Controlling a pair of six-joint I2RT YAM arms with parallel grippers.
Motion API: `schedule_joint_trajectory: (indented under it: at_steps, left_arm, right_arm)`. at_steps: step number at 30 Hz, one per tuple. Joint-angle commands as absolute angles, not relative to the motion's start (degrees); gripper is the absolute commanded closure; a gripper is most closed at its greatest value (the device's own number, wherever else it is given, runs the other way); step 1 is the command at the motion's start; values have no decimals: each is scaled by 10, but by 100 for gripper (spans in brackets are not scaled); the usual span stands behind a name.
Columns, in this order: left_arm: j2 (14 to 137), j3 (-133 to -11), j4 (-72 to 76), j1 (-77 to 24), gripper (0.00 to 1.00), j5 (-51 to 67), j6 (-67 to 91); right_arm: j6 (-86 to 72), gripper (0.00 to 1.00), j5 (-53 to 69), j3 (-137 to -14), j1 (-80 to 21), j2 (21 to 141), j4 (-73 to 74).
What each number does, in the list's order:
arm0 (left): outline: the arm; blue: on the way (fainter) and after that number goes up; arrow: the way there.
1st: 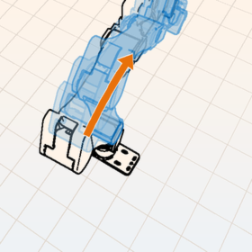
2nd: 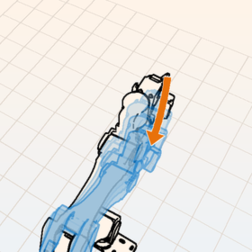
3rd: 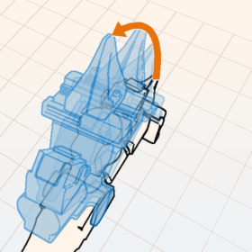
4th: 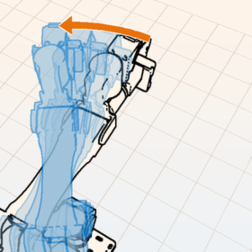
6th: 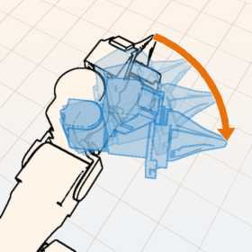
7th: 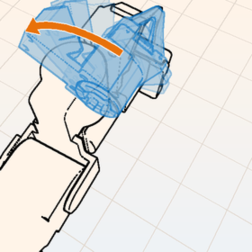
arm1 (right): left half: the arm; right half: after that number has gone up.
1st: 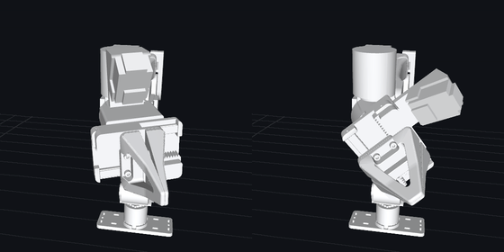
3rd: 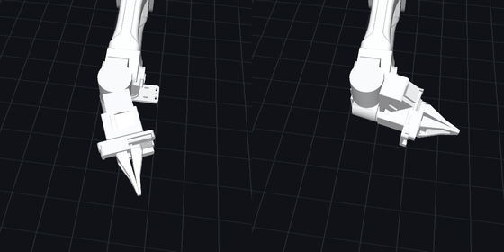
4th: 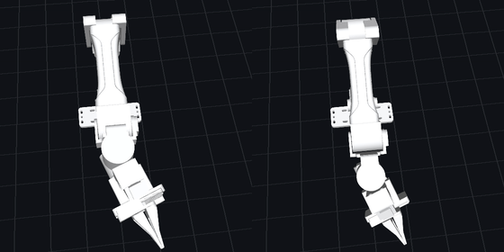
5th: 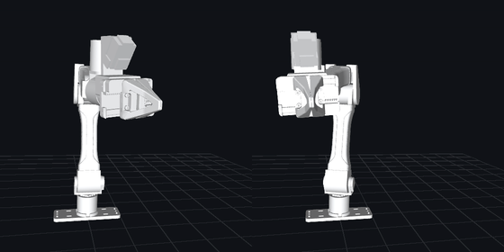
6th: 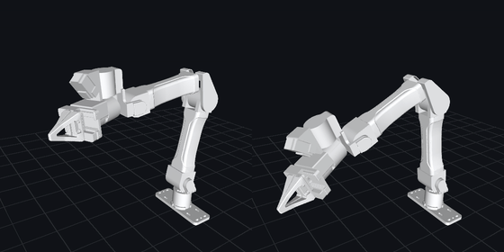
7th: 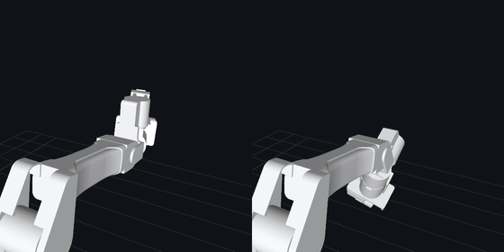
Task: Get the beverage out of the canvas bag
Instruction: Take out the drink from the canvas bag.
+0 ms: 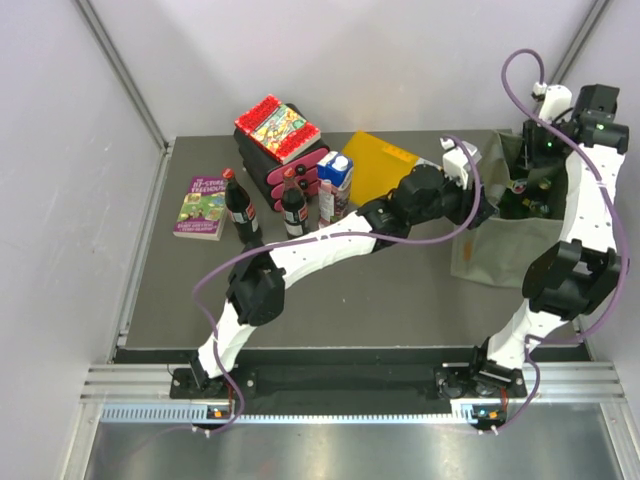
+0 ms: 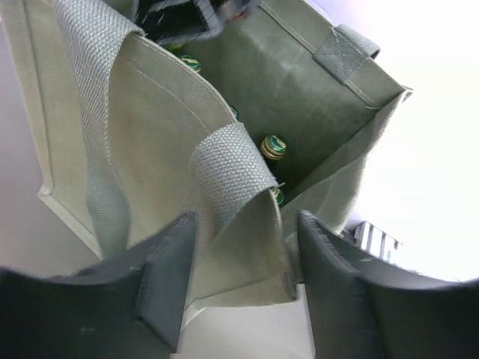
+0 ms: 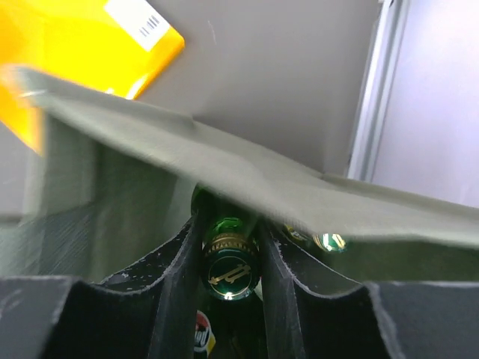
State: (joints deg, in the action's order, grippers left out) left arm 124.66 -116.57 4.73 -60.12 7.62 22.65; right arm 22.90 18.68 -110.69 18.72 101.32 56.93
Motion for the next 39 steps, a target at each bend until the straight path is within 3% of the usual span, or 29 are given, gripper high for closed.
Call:
schedule_joint_trajectory:
  at_steps: [1, 9, 25, 31, 39]
  left_arm:
    - [1211, -1179, 38, -592, 36, 65, 220]
    - [1152, -1130, 61, -577, 24, 69, 175]
    - [1128, -1104, 107, -564, 20, 112, 143]
    - [1164, -1126, 188, -563, 13, 191, 77]
    - [1264, -1218, 280, -564, 11, 250, 40]
  right_arm:
    - [240, 100, 221, -1192, 196, 939, 543]
    - [228, 100, 232, -1312, 214, 926, 575]
    - [215, 100, 265, -1251, 215, 876, 570]
    - [214, 100, 271, -1292, 215, 882, 590]
    - [203, 100, 281, -1320, 215, 872, 586]
